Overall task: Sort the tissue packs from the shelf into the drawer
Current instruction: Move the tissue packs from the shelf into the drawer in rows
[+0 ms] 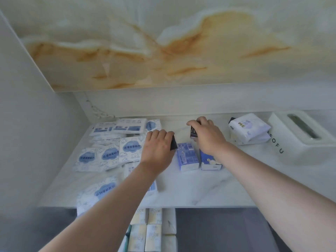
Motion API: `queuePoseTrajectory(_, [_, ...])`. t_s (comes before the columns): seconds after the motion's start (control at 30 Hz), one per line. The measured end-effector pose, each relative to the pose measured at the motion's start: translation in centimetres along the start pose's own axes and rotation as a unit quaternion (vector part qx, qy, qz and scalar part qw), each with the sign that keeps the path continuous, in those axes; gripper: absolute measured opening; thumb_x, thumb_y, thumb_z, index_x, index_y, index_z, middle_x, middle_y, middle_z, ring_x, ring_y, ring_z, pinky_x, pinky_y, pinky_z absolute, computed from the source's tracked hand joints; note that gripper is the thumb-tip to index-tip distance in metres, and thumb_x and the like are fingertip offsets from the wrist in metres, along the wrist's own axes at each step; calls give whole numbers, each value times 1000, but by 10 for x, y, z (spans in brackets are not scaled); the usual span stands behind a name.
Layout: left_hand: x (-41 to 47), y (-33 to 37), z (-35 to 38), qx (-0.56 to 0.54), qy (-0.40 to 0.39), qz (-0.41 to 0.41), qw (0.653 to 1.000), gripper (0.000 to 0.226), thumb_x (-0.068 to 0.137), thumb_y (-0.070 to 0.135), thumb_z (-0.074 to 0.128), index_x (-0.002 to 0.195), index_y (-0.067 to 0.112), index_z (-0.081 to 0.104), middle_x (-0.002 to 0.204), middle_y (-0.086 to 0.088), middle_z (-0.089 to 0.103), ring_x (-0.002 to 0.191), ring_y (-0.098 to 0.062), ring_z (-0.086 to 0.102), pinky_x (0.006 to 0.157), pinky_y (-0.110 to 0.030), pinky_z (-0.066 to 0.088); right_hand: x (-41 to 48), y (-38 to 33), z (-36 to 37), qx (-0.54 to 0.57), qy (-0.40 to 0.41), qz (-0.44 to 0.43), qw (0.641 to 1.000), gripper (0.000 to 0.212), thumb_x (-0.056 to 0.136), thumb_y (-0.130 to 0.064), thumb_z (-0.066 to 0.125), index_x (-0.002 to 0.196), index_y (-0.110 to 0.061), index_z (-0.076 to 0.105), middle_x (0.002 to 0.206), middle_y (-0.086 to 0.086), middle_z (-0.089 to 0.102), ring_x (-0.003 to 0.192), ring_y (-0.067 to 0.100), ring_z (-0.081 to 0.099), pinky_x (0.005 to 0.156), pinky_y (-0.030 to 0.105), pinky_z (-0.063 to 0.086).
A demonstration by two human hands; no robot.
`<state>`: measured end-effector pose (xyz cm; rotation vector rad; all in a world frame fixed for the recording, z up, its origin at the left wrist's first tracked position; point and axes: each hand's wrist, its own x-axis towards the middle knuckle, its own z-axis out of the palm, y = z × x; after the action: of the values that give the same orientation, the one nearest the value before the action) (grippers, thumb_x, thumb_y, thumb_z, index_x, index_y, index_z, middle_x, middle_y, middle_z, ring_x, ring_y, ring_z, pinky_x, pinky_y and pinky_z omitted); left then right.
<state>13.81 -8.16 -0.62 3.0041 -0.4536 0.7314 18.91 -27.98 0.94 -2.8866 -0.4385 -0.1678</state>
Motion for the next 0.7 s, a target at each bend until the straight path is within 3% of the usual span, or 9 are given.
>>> queuePoseTrajectory(0.07, [-14, 1, -14, -8, -9, -13, 1000, 42, 77, 29, 68, 116, 14, 61, 96, -4, 60, 86, -29, 57, 84, -37, 40, -14, -6, -7, 32, 14, 32, 999, 58, 88, -10, 62, 140, -30, 44, 133, 6, 41, 115, 29, 44, 84, 36, 42])
queuePoseTrajectory(0.17, [-41, 1, -39, -78, -62, -69, 993, 46, 86, 37, 60, 126, 16, 53, 110, -4, 55, 93, -27, 56, 69, -36, 46, -40, -22, -11, 136, 14, 69, 988, 52, 88, -25, 67, 135, -32, 47, 128, 6, 44, 113, 30, 51, 91, 38, 48])
queuePoseTrajectory(0.23, [-64, 0, -51, -123, -89, -87, 985, 51, 89, 43, 57, 133, 20, 48, 115, -2, 52, 96, -25, 58, 64, -33, 47, -64, -39, -12, 191, -7, 46, 980, 53, 85, -31, 71, 133, -34, 49, 125, 3, 46, 112, 27, 54, 93, 39, 48])
queuePoseTrajectory(0.33, [-107, -2, -62, -153, -139, -56, 977, 58, 88, 51, 56, 140, 31, 41, 120, 4, 51, 97, -22, 61, 69, -33, 52, -103, -68, -11, 187, -38, -8, 982, 54, 79, -34, 72, 128, -41, 50, 124, -6, 50, 113, 18, 56, 93, 38, 48])
queuePoseTrajectory(0.43, [-154, -5, -62, -131, -190, -22, 973, 53, 86, 55, 53, 135, 35, 47, 114, 5, 55, 89, -23, 65, 64, -31, 48, -140, -93, -4, 192, -81, -35, 977, 51, 78, -43, 72, 124, -43, 52, 121, -13, 53, 111, 10, 57, 94, 32, 47])
queuePoseTrajectory(0.53, [-194, -9, -56, -98, -189, -9, 977, 43, 80, 59, 47, 114, 37, 62, 91, 5, 59, 78, -22, 64, 59, -30, 47, -170, -108, 6, 222, -123, -66, 965, 46, 75, -44, 76, 118, -40, 59, 116, -17, 56, 105, 6, 57, 96, 28, 46])
queuePoseTrajectory(0.7, [-233, -8, -60, -93, -291, -92, 948, 40, 87, 57, 47, 116, 32, 60, 110, 4, 53, 98, -18, 58, 72, -30, 48, -207, -123, 28, 170, -217, -97, 956, 52, 78, -36, 77, 127, -35, 58, 124, -13, 60, 110, 9, 57, 93, 23, 45])
